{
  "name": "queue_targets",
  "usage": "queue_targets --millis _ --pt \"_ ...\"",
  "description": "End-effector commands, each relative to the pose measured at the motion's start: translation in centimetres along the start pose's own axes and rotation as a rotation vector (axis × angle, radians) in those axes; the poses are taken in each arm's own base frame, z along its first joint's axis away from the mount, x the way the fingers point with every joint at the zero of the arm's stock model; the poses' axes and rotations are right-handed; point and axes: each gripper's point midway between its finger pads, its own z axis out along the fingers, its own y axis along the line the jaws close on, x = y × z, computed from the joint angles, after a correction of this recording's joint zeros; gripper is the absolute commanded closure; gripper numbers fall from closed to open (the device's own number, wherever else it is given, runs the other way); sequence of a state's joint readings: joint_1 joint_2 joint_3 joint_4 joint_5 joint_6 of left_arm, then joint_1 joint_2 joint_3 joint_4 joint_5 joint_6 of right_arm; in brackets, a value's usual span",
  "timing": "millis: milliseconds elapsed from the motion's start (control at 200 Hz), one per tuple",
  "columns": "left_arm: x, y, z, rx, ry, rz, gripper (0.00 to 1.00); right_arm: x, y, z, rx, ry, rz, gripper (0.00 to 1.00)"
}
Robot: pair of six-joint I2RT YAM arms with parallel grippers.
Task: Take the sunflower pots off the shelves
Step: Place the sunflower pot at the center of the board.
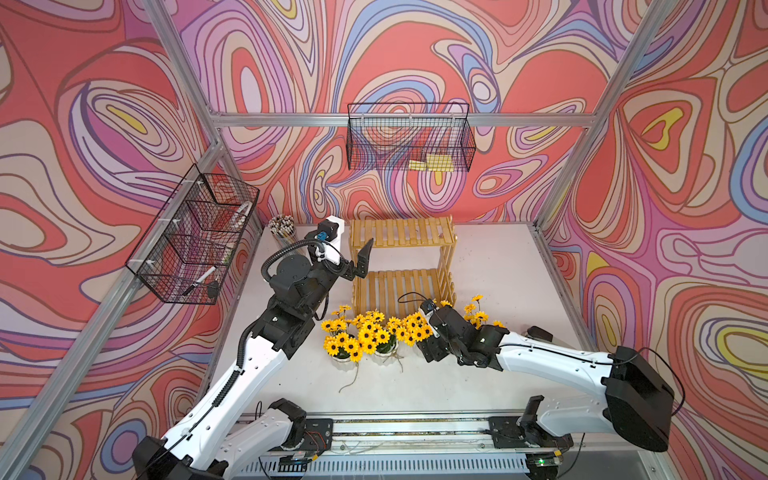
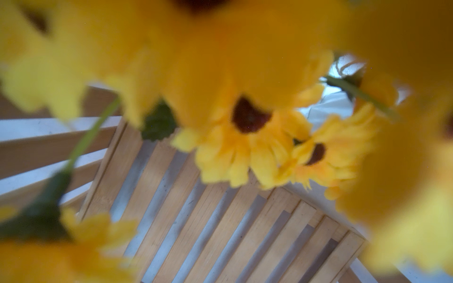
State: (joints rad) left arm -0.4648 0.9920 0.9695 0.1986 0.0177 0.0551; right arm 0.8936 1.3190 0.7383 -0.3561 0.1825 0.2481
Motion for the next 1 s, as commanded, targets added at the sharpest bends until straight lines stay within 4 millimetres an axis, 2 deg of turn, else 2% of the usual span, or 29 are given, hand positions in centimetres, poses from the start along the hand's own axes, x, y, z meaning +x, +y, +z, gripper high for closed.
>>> queue_targets --millis 0,130,516,666,841,997 --pt "-1.0 0.2 -0.1 -0.004 -0.039 -0.008 0.0 -3.4 0.6 -1.7 -0.02 -0.103 0.004 0.14" --pt "-1.0 0.2 -0.2 -0.006 -0.04 -0.007 0.0 -3.3 0.6 -1.5 -0.02 -0.097 0.001 0.1" --pt "-1.1 0.2 -0.3 -0.005 -0.043 -0.008 0.0 -2.6 0.7 -1.1 -0.021 -0.067 -0.009 0.09" --pt "-1.1 0.2 -0.3 -0.004 -0.044 -0.008 0.0 -3.1 0.7 -1.4 -0.019 -0.084 -0.007 0.02" --pt "-0.9 0.2 -0.2 -0.006 -0.04 -0.009 0.0 -3.8 0.4 -2.2 -0.008 -0.107 -0.008 0.02" --pt "-0.7 0.3 -0.1 -0.01 -0.035 -0.002 0.0 -5.6 0.4 -4.0 -0.02 -0.179 0.005 0.02"
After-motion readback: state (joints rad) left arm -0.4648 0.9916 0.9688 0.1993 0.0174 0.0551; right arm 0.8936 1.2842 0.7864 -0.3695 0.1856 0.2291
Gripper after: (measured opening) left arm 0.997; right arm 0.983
